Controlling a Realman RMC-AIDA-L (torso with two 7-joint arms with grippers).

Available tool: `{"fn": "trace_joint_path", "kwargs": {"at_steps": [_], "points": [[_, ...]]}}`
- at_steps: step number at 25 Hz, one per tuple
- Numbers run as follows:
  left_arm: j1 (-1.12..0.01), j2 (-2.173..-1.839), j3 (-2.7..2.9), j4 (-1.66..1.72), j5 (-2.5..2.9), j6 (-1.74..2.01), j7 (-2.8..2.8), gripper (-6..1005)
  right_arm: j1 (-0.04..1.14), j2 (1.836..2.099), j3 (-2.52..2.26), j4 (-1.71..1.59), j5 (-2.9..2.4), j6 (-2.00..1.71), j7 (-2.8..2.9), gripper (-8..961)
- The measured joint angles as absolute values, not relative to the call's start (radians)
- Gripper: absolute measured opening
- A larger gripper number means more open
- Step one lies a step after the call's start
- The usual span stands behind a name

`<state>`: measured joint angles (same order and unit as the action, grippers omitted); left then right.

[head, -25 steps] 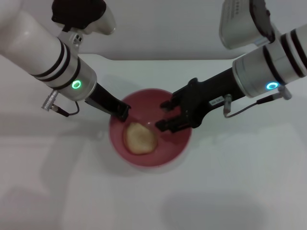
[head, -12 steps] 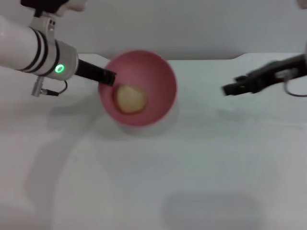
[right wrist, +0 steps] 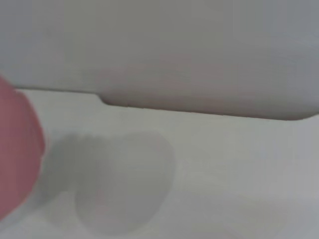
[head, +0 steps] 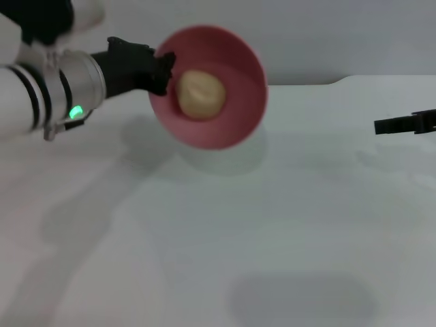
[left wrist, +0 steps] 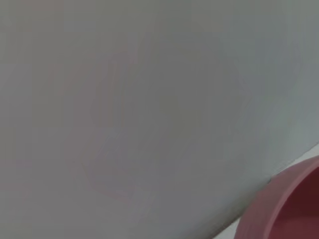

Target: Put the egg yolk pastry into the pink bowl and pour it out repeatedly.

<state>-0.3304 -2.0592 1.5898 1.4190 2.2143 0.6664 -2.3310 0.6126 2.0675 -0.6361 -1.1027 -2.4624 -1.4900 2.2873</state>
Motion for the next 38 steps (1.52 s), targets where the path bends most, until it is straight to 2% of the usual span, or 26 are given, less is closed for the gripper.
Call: {"fn": "trace_joint_path", "kwargs": {"at_steps": [1, 7, 13, 22, 32, 38], "points": [[-0.278, -2.059, 1.679, 1.445, 2.21, 0.569, -2.246, -2, 0.61, 2.068, -0.631, -1.102, -2.462, -1.49, 2.287, 491], [-0.235, -2.059, 1.886, 1.429, 2.234, 0.31, -2.168, -1, 0.606, 2.068, -0.627, -1.09, -2.462, -1.483, 2.286, 490], [-0.239, -2.066, 2.083, 1.35, 2.342, 0.037, -2.073, -1, 0.603, 2.068, -0.626, -1.089, -2.462, -1.481, 2.287, 490], [-0.301, -2.077, 2.368, 1.035, 2.354, -0.699, -1.757, -2, 0.589, 2.072, -0.624, -1.088, -2.461, -1.484, 2.291, 490], [-0.332, -2.079, 2.409, 0.979, 2.284, -0.776, -1.588, -1, 0.587, 2.07, -0.623, -1.051, -2.459, -1.481, 2.3, 490], [-0.311, -2.069, 2.279, 1.149, 1.966, -0.649, -1.642, -1, 0.603, 2.068, -0.635, -1.042, -2.459, -1.48, 2.296, 491]]}}
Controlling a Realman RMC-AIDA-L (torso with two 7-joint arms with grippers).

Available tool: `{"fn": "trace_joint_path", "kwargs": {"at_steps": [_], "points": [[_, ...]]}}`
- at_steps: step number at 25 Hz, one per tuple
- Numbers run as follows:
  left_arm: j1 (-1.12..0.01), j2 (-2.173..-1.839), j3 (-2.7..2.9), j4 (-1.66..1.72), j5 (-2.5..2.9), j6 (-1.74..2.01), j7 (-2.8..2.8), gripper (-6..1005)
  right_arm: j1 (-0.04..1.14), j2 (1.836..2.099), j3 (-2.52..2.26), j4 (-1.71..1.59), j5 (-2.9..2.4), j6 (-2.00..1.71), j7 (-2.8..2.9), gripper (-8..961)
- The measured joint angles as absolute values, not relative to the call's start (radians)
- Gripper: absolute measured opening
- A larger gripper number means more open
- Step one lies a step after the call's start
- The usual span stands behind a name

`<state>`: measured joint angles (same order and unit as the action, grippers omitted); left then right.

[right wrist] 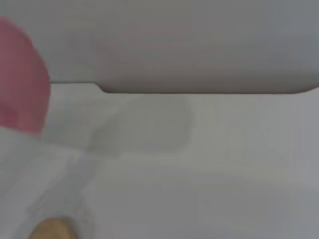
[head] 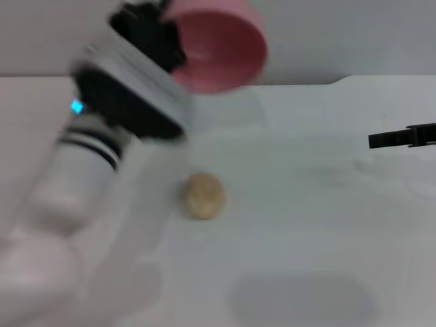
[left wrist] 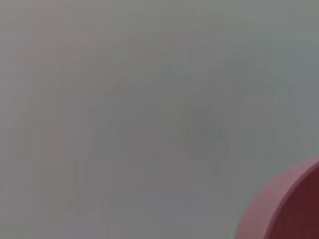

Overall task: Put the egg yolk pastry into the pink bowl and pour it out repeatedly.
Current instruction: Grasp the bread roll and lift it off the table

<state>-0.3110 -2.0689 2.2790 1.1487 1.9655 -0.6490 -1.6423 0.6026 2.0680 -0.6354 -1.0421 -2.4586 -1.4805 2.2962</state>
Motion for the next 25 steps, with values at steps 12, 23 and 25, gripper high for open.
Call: {"fn": "trace_joint_path", "kwargs": {"at_steps": [12, 23, 25], "points": [[-0.4, -2.011, 1.203, 1.093, 1.811, 0.851, -2.098, -2, 0.669, 2.066, -0.739, -0.992, -2.458, -1.441, 2.28, 491], [-0.386, -1.973, 0.911, 1.189, 2.291, 1.344, -2.535, -2, 0.779, 2.075, -1.071, -0.76, -2.145, -1.166, 2.056, 499], [-0.361, -1.983, 0.899, 1.223, 2.325, 1.391, -2.559, -1, 0.795, 2.075, -1.152, -0.714, -2.026, -1.111, 1.994, 500]]}}
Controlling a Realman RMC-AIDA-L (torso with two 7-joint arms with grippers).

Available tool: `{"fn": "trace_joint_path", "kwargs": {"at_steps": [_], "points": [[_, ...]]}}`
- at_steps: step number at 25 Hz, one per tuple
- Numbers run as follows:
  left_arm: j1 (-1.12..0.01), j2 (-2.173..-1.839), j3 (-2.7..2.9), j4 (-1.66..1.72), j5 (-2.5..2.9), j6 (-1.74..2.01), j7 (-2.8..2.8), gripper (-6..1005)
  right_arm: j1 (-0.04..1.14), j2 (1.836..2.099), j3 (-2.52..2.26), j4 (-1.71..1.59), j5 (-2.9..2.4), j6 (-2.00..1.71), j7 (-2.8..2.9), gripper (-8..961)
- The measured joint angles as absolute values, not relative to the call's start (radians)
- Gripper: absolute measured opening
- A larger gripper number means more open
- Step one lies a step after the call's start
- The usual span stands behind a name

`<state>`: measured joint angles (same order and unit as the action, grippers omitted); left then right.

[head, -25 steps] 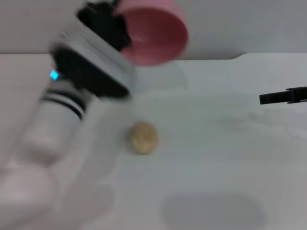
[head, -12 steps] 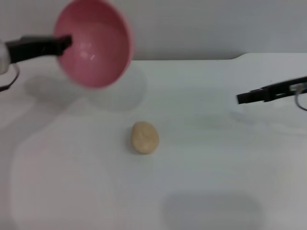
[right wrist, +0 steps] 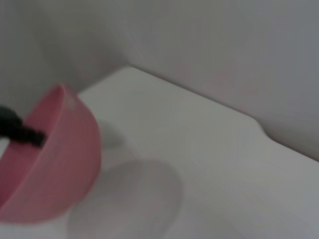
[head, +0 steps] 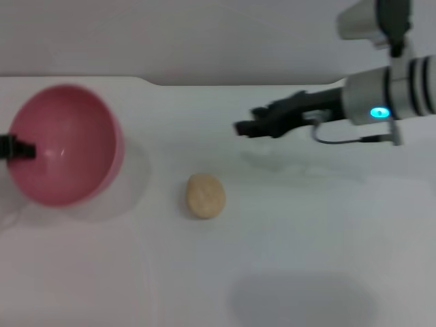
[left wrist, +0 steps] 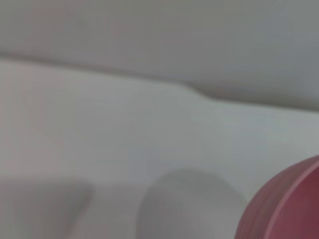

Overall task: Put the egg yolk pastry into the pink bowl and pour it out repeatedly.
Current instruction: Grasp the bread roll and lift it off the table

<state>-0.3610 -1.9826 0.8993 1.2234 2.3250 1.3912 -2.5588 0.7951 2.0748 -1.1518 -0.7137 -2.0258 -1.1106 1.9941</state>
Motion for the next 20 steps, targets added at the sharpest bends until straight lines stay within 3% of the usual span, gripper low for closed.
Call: {"fn": "trace_joint_path", "kwargs": {"at_steps": [9, 15, 17, 20], "points": [[-0.346, -2.054, 0.906, 1.363, 2.567, 1.55, -2.643, -1, 0.923, 2.084, -1.332, -0.544, -1.972, -0.986, 1.982, 507], [-0.355, -2.054, 0.973, 1.403, 2.585, 1.573, -2.689, -1, 0.92, 2.087, -1.443, -0.513, -1.875, -0.968, 1.986, 511], [-0.359, -2.054, 0.975, 1.405, 2.585, 1.574, -2.69, -2, 0.919, 2.087, -1.456, -0.506, -1.873, -0.968, 1.986, 660], [-0.371, -2.054, 0.984, 1.408, 2.585, 1.576, -2.694, -2, 0.916, 2.09, -1.501, -0.486, -1.869, -0.958, 1.987, 659]]}}
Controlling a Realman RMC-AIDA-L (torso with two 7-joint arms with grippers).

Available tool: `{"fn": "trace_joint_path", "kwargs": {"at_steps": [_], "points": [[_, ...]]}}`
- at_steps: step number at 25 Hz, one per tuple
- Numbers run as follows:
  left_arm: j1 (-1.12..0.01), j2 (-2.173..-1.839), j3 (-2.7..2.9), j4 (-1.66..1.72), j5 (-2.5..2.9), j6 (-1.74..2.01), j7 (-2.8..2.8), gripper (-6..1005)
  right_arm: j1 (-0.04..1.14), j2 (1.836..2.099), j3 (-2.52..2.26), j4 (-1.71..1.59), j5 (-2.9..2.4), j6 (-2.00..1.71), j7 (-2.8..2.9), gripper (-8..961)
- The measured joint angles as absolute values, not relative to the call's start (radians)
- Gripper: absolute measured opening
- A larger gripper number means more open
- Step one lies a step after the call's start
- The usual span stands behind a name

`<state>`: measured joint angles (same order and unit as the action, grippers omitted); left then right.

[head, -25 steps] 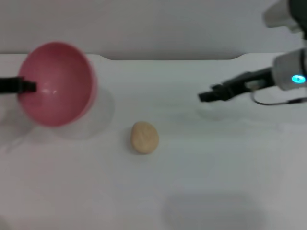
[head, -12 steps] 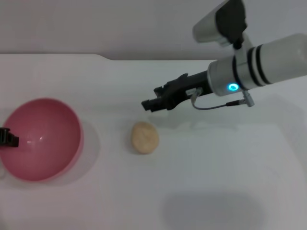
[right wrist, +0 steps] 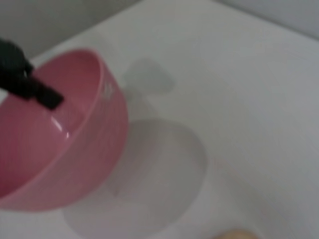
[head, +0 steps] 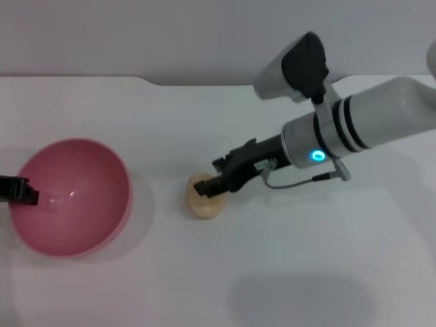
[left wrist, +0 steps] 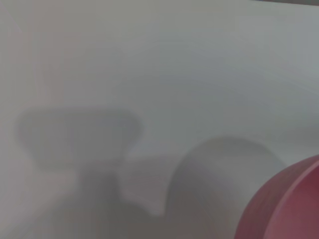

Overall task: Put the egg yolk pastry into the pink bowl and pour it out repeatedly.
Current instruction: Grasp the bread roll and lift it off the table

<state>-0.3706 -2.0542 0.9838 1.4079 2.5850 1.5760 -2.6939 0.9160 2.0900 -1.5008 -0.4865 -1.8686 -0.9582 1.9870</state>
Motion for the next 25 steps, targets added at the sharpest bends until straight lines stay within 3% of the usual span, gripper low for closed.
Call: {"fn": "trace_joint_path", "kwargs": {"at_steps": [19, 25], "points": [[-0.415, -2.056, 1.017, 1.41, 2.586, 1.581, -2.697, -2, 0.896, 2.091, -1.748, -0.448, -1.638, -0.808, 1.988, 650], [-0.419, -2.056, 1.028, 1.41, 2.586, 1.582, -2.697, -2, 0.892, 2.087, -1.763, -0.444, -1.608, -0.804, 1.989, 496]]}}
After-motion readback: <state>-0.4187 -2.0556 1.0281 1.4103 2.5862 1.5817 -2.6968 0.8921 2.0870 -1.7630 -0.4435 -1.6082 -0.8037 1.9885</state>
